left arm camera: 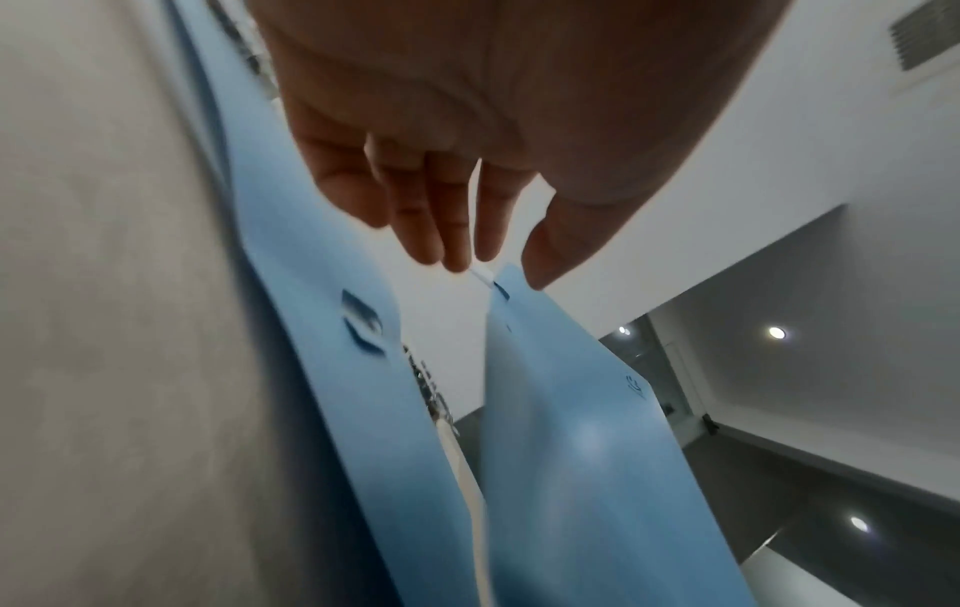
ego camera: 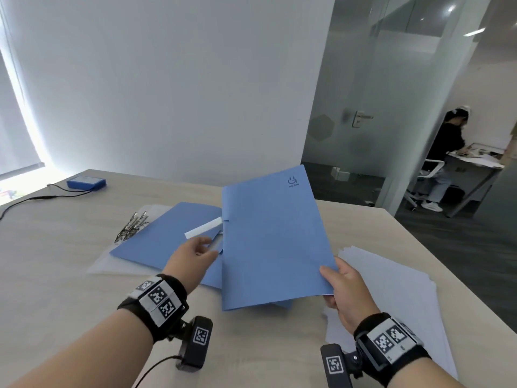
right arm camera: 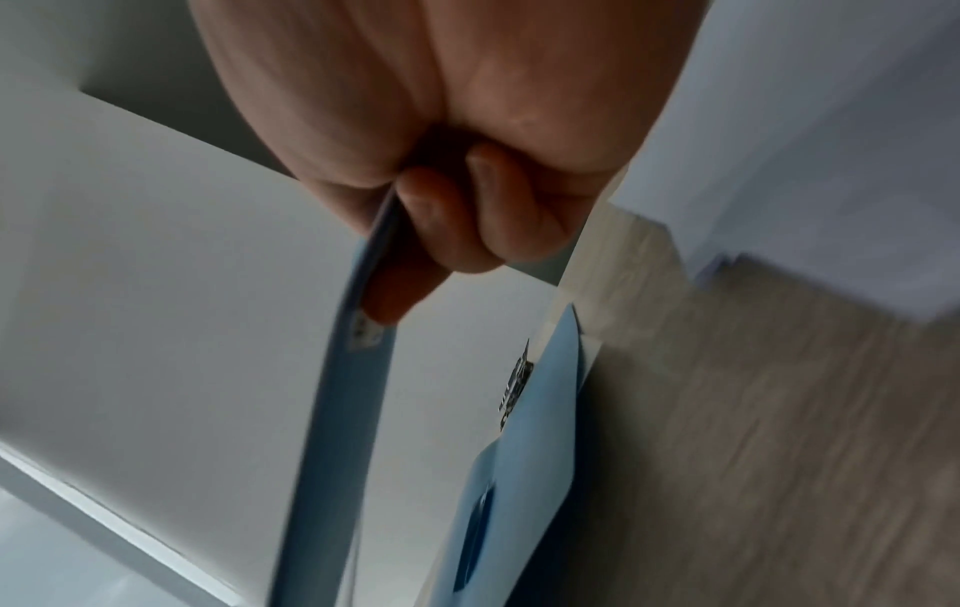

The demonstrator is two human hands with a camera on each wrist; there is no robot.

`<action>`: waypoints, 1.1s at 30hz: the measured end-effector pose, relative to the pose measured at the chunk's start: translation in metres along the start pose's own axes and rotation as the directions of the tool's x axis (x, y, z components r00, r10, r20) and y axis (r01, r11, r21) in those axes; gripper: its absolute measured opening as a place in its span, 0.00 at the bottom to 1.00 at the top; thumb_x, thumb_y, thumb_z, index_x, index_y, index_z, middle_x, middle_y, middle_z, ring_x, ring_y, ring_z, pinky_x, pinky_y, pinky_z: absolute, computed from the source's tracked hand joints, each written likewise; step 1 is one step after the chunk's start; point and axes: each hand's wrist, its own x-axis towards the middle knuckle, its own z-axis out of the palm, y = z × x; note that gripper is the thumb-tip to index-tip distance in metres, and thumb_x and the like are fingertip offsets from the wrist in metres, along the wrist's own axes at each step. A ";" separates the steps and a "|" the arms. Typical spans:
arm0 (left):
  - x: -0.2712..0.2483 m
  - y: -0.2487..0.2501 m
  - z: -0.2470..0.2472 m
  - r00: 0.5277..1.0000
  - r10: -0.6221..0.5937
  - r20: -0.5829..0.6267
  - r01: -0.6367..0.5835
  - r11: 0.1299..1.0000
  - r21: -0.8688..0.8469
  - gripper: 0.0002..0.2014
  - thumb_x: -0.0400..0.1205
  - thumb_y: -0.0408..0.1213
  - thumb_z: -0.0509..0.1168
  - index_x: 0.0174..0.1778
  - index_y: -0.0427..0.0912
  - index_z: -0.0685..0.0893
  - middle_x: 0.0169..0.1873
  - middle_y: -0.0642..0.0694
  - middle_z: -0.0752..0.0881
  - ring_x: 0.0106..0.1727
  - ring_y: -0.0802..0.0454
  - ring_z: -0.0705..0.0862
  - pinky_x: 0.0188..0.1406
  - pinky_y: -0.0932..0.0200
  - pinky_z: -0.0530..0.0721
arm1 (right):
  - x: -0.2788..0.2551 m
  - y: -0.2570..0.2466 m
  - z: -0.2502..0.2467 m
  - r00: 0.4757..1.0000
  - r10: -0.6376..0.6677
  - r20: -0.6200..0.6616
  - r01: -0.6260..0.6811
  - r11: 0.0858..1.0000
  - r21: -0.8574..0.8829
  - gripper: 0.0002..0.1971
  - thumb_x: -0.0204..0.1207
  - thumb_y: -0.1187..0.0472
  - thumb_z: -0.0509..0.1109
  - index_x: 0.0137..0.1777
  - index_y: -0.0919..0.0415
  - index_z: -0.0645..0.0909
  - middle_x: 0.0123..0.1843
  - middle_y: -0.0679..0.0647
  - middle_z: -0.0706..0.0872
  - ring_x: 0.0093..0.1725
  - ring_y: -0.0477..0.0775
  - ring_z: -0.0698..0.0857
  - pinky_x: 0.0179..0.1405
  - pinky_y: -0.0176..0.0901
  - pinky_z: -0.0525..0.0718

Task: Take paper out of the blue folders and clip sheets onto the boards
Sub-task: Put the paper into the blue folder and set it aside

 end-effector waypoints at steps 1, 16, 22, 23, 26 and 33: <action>0.005 0.003 -0.003 0.999 0.033 -0.041 -0.029 0.997 0.073 0.20 0.82 0.43 0.66 0.70 0.46 0.79 0.60 0.45 0.83 0.62 0.46 0.82 0.58 0.55 0.77 | -0.002 -0.002 -0.004 1.000 -0.006 0.006 0.006 1.000 0.004 0.15 0.87 0.70 0.58 0.57 0.57 0.86 0.30 0.45 0.86 0.20 0.39 0.74 0.18 0.31 0.66; 0.021 0.016 0.007 0.997 -0.046 0.058 0.034 0.982 0.185 0.19 0.83 0.46 0.61 0.29 0.41 0.70 0.25 0.45 0.71 0.26 0.47 0.69 0.28 0.57 0.65 | -0.012 -0.007 -0.024 0.997 -0.062 0.036 0.064 0.996 -0.064 0.14 0.77 0.57 0.65 0.51 0.39 0.91 0.44 0.50 0.94 0.38 0.48 0.87 0.35 0.44 0.75; 0.006 0.020 0.034 0.920 -0.280 0.275 0.391 0.715 -0.580 0.10 0.84 0.41 0.61 0.58 0.45 0.83 0.50 0.43 0.88 0.47 0.40 0.87 0.40 0.50 0.86 | -0.010 0.000 -0.021 0.998 -0.048 0.027 0.049 0.999 -0.012 0.15 0.73 0.56 0.64 0.51 0.41 0.91 0.42 0.51 0.92 0.37 0.51 0.84 0.30 0.39 0.73; 0.006 0.017 0.039 0.922 -0.280 0.267 0.386 0.704 -0.596 0.11 0.83 0.41 0.63 0.60 0.47 0.83 0.54 0.46 0.89 0.51 0.42 0.88 0.41 0.50 0.86 | -0.009 0.001 -0.020 0.999 -0.047 0.022 0.047 0.999 -0.008 0.15 0.73 0.56 0.64 0.51 0.41 0.91 0.42 0.51 0.92 0.37 0.51 0.84 0.31 0.40 0.73; 0.007 0.014 0.051 0.938 -0.244 0.248 0.348 0.660 -0.666 0.15 0.82 0.34 0.66 0.64 0.47 0.80 0.57 0.45 0.90 0.56 0.40 0.89 0.49 0.43 0.87 | -0.006 0.009 -0.018 0.998 -0.048 0.034 0.048 0.999 0.003 0.14 0.82 0.62 0.64 0.54 0.46 0.90 0.43 0.49 0.93 0.37 0.50 0.86 0.31 0.42 0.75; 0.014 0.013 0.066 0.974 -0.172 0.150 0.227 0.663 -0.713 0.13 0.83 0.27 0.63 0.63 0.41 0.81 0.56 0.39 0.90 0.52 0.38 0.90 0.52 0.40 0.87 | 0.000 0.012 -0.034 0.994 0.041 0.106 -0.035 0.998 -0.056 0.12 0.74 0.60 0.61 0.56 0.58 0.78 0.35 0.55 0.81 0.24 0.51 0.71 0.21 0.38 0.63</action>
